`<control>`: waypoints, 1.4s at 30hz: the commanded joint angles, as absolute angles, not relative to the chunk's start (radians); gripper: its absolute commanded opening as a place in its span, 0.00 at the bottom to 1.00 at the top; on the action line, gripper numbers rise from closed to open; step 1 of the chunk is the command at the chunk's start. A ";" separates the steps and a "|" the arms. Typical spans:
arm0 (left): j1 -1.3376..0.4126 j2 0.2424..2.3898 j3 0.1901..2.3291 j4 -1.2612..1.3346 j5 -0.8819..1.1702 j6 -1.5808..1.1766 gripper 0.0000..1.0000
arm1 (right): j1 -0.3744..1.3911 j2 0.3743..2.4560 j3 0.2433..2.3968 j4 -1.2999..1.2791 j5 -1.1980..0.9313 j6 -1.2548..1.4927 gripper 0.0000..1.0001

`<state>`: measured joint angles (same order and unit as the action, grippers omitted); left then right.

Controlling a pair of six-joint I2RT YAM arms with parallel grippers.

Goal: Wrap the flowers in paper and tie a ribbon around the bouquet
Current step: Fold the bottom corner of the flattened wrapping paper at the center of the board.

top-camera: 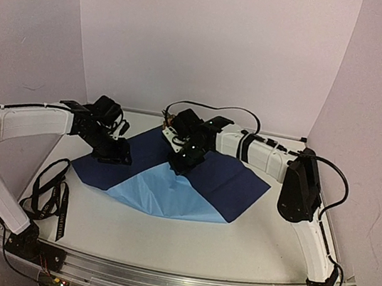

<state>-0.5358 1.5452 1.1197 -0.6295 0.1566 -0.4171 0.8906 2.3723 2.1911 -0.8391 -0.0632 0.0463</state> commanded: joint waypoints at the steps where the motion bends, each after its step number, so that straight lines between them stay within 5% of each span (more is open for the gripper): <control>1: -0.549 1.478 1.149 -0.641 0.218 -0.404 0.46 | 0.886 2.403 2.246 -0.831 -0.005 0.020 0.00; 10: -0.669 1.534 1.039 -0.510 0.301 -0.458 0.36 | 0.879 2.445 2.271 -0.816 0.077 -0.033 0.00; 39: -0.641 1.732 0.888 -0.362 0.243 -0.470 0.26 | 0.865 2.476 2.303 -0.772 0.114 -0.086 0.00; 42: -0.641 1.743 0.889 -0.358 0.244 -0.475 0.24 | 0.866 2.452 2.295 -0.772 0.094 -0.071 0.12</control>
<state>-0.6449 1.7144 0.9009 -0.3757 0.2584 -0.4717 0.8737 2.4554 2.2520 -0.7932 0.0949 -0.0850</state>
